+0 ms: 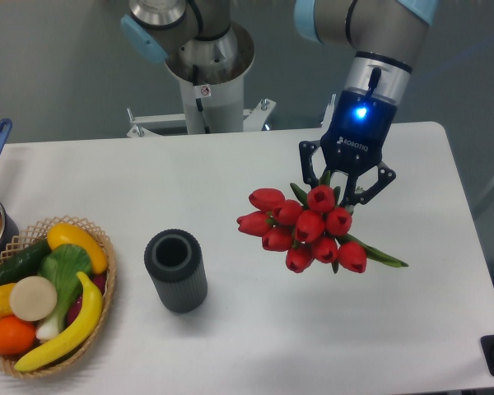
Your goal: Insert the flowers into the vase
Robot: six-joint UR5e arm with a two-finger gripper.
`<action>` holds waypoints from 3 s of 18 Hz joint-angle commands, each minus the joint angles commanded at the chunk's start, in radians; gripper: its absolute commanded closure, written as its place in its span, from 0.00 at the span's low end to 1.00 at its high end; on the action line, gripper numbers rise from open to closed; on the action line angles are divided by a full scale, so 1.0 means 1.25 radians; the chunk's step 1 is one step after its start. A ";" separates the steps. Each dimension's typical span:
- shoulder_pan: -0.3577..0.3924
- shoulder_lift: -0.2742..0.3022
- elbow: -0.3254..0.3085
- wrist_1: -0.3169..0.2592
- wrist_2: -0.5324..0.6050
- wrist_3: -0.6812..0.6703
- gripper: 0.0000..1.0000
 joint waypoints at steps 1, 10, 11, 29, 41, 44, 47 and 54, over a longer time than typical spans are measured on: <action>-0.001 0.000 0.001 0.000 -0.001 0.000 0.65; -0.020 0.000 0.003 0.001 -0.007 0.000 0.64; -0.037 -0.002 0.002 0.001 -0.035 0.001 0.64; -0.174 -0.055 -0.038 0.002 -0.503 0.158 0.64; -0.204 -0.048 -0.121 0.001 -0.563 0.187 0.64; -0.202 -0.049 -0.123 0.001 -0.565 0.187 0.64; -0.202 -0.050 -0.131 0.001 -0.563 0.187 0.64; -0.195 -0.053 -0.150 0.001 -0.563 0.187 0.64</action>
